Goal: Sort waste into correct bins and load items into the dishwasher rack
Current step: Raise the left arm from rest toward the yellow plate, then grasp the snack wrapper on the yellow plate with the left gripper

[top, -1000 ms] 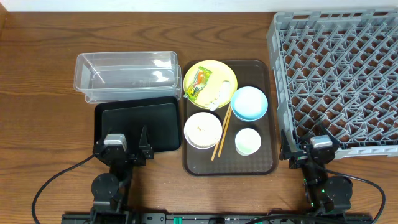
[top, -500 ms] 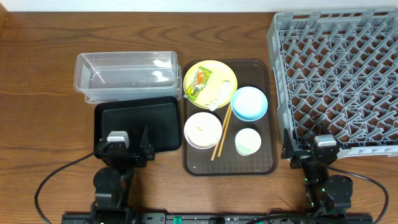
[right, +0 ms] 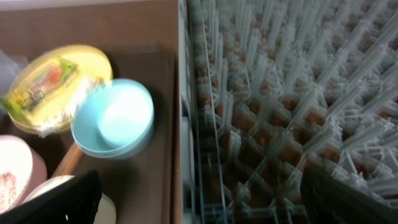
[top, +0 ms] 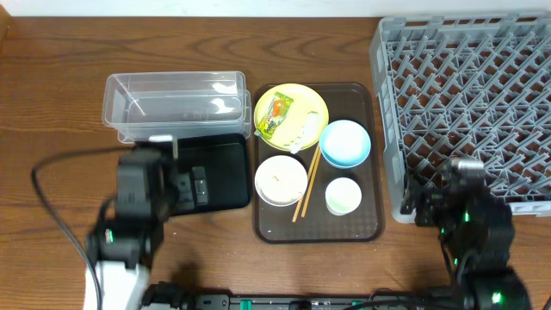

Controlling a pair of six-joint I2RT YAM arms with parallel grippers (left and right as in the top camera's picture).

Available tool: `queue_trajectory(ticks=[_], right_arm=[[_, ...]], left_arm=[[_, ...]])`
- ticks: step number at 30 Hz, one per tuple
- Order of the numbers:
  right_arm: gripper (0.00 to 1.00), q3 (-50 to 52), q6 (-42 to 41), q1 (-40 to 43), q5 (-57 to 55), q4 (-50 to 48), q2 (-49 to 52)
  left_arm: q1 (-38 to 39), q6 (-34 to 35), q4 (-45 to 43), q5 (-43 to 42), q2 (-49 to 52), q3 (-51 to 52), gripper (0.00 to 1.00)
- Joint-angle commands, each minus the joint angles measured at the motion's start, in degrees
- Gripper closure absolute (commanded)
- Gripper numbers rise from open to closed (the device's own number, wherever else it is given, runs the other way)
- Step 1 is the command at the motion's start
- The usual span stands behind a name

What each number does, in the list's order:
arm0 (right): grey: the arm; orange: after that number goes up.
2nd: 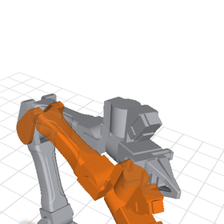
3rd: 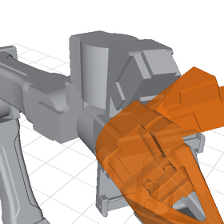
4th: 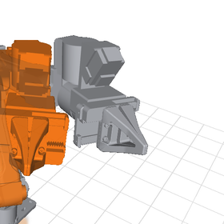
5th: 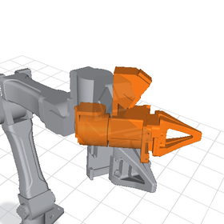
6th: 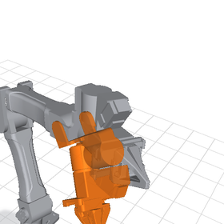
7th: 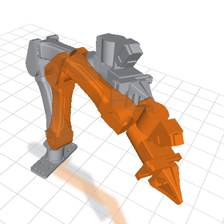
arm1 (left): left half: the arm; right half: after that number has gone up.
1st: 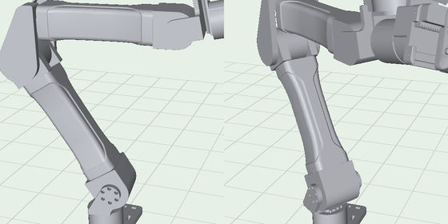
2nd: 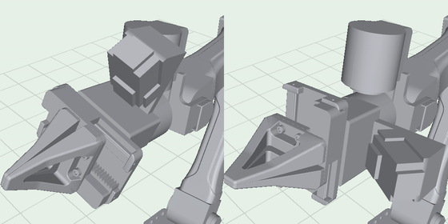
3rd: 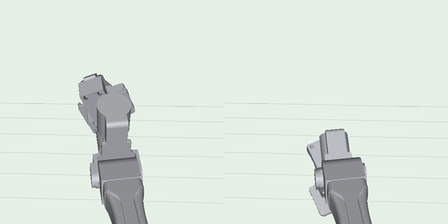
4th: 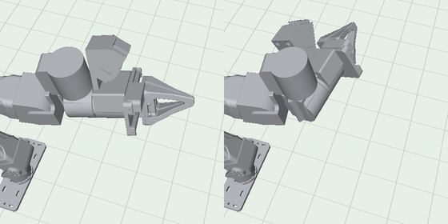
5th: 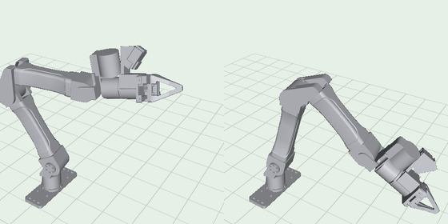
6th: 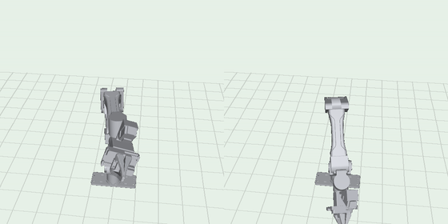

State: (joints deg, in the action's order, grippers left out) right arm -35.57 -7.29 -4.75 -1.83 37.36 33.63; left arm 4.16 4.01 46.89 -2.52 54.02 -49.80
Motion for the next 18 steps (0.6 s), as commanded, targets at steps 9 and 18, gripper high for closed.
queue_trajectory(ticks=[9,18], right_arm=[[0.01,-13.09,0.50,-0.52,-0.92,8.02,20.44],[0.01,-13.09,0.48,-0.52,-0.94,7.91,20.92]], left_arm=[[-0.20,-0.11,3.13,-11.61,15.96,-16.06,0.02],[9.11,-2.01,-20.61,-10.86,25.18,-16.09,0.00]])
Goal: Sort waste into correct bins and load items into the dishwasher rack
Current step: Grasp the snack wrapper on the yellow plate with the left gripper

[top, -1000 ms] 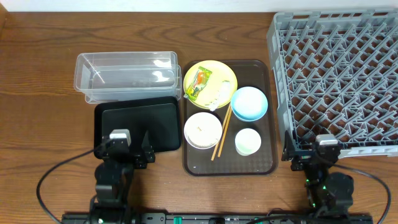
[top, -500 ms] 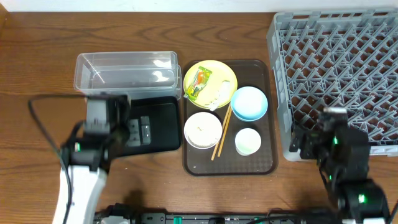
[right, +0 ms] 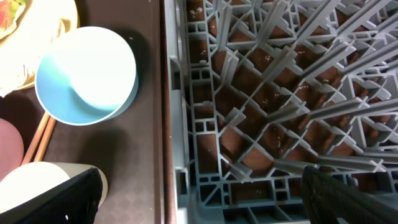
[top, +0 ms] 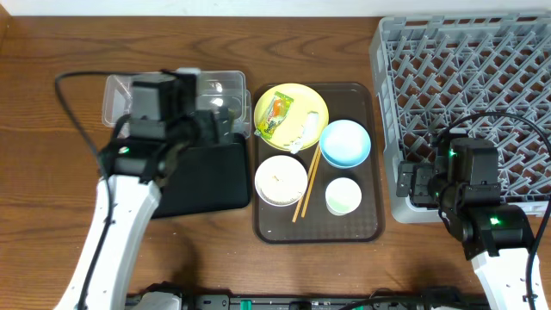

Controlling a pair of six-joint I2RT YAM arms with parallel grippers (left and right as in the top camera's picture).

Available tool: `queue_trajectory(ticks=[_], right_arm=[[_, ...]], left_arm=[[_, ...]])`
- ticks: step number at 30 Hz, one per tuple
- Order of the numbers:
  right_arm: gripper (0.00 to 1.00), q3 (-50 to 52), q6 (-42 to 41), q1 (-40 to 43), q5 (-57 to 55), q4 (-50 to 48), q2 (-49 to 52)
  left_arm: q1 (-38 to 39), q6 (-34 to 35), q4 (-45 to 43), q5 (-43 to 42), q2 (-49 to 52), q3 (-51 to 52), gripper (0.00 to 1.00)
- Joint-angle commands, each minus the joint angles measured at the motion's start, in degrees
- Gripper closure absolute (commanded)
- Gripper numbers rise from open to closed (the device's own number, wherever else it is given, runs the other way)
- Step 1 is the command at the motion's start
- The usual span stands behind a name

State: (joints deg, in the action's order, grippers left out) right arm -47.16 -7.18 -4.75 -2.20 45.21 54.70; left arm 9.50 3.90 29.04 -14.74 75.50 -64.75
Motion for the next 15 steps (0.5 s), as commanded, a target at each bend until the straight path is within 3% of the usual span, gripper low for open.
queue_trajectory(ticks=[1,7,15], right_arm=[[0.01,-1.51,0.37,-0.52,-0.57,0.09,-0.15],[0.01,-1.51,0.37,-0.52,-0.55,0.26,-0.15],[0.01,-1.51,0.39,-0.52,-0.57,0.50,-0.15]], left_arm=[[5.38,-2.73,-4.50,2.25,5.18,-1.14,0.00],[14.60,-8.13,-14.14,2.84,15.47,-1.14,0.00],[20.20,-8.20,-24.35,4.11,27.69,-1.14,0.07]])
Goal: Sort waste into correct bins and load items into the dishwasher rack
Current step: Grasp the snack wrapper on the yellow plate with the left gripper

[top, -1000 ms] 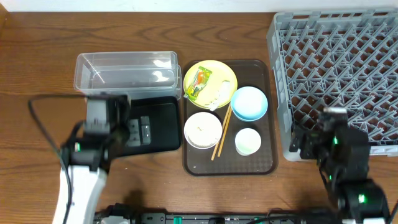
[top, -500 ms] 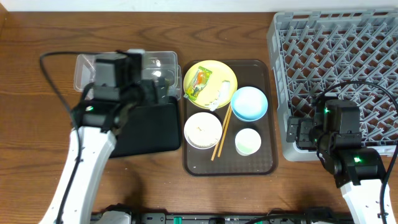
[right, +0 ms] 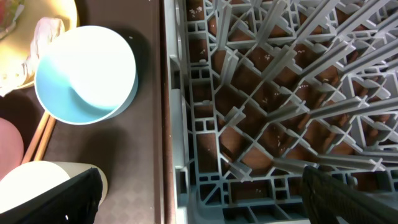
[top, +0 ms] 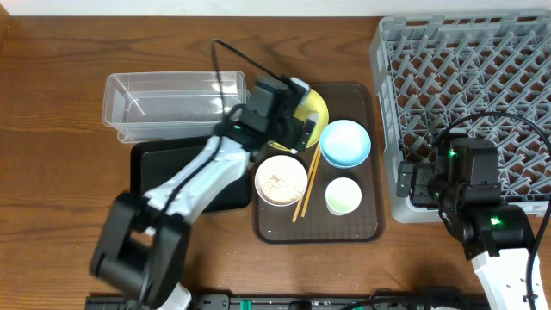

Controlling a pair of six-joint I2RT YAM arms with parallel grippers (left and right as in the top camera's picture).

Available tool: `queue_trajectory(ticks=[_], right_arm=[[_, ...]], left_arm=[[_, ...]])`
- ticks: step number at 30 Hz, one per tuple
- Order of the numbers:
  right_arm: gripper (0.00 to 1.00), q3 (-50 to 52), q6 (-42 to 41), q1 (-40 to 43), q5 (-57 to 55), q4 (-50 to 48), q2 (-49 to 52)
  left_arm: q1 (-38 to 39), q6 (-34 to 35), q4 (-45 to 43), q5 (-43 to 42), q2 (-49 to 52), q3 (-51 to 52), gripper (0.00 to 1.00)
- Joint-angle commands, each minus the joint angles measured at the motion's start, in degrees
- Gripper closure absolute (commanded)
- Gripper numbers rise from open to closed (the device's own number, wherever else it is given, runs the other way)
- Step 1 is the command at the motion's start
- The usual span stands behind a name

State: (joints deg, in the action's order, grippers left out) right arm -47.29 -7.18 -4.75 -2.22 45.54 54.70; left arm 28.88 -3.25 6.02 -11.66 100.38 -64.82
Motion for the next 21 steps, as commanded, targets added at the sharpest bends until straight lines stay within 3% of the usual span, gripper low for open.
queue_trajectory(ticks=[1,12,14,17,21], right_arm=[[0.01,-1.38,0.37,-0.52,-0.55,0.17,-0.15],[0.01,-1.38,0.37,-0.52,-0.55,0.72,-0.15],[0.01,-1.38,0.39,-0.52,-0.55,0.72,-0.15],[0.01,-1.38,0.37,-0.52,-0.55,0.72,-0.15],[0.01,-1.38,0.39,-0.52,-0.55,0.74,-0.15]], left_arm=[[1.05,-1.07,-2.08,1.05,4.02,-1.07,0.08],[1.95,-0.98,-3.74,0.72,12.55,-1.05,0.18],[2.16,-1.01,-3.74,0.79,13.09,-1.05,0.28],[2.16,-1.01,-3.54,0.79,13.44,-1.05,0.51],[2.16,-1.01,-3.34,0.79,13.35,-1.05,0.68]])
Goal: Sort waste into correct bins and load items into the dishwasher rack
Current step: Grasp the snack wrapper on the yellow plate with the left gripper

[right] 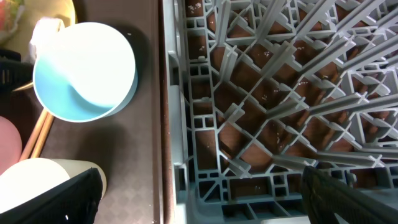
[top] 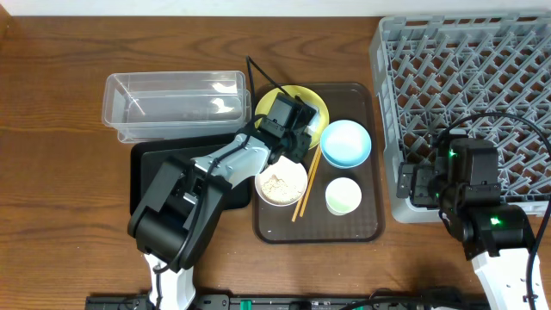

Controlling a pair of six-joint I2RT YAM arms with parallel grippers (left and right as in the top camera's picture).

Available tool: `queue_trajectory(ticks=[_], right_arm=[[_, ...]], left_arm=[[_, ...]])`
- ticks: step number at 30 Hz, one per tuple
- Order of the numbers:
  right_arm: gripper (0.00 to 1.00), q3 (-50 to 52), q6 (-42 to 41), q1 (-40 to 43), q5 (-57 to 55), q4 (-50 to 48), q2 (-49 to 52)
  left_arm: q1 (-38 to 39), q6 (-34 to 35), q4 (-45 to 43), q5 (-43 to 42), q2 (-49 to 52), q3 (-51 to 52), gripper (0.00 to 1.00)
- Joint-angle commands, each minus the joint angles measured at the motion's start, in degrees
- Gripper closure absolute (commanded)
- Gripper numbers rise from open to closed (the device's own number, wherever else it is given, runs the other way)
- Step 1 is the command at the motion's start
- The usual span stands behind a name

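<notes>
On the brown tray (top: 366,226) a yellow plate (top: 317,105) carries a white crumpled tissue (right: 46,26); the wrapper is hidden in the overhead view under my left gripper (top: 297,136). That gripper hangs low over the plate's middle, and its jaws do not show. Beside the plate stand a blue bowl (top: 345,142), a rice bowl (top: 280,181), a small pale cup (top: 343,196) and chopsticks (top: 306,185). My right gripper (right: 202,205) is open and empty over the front left corner of the grey dishwasher rack (top: 482,77).
A clear plastic bin (top: 172,103) stands at the left rear, a black bin (top: 155,172) in front of it. The rack's upright tines (right: 280,74) fill the right side. Cables trail from both arms.
My left gripper has moved from the plate's left rim to low over its middle; a dark part of it now shows at the left edge of the right wrist view. The right arm barely moved.
My left arm was first over the black bin at the front left, then above the clear bin, then at the yellow plate's left rim, now over the plate. My right gripper rose over the rack's front corner early and has stayed open there.
</notes>
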State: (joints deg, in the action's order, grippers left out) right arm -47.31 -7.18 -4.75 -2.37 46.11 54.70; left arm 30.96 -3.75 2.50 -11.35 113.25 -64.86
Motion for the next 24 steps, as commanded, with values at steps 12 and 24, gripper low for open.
queue_trajectory(ticks=[12,24], right_arm=[[0.01,-1.36,0.39,-0.52,-0.39,0.17,-0.15],[0.01,-1.36,0.39,-0.52,-0.39,0.15,-0.15]], left_arm=[[-2.36,0.28,1.38,2.64,-13.44,-1.14,0.80],[-19.45,6.05,6.78,15.28,-19.12,-1.01,0.61]])
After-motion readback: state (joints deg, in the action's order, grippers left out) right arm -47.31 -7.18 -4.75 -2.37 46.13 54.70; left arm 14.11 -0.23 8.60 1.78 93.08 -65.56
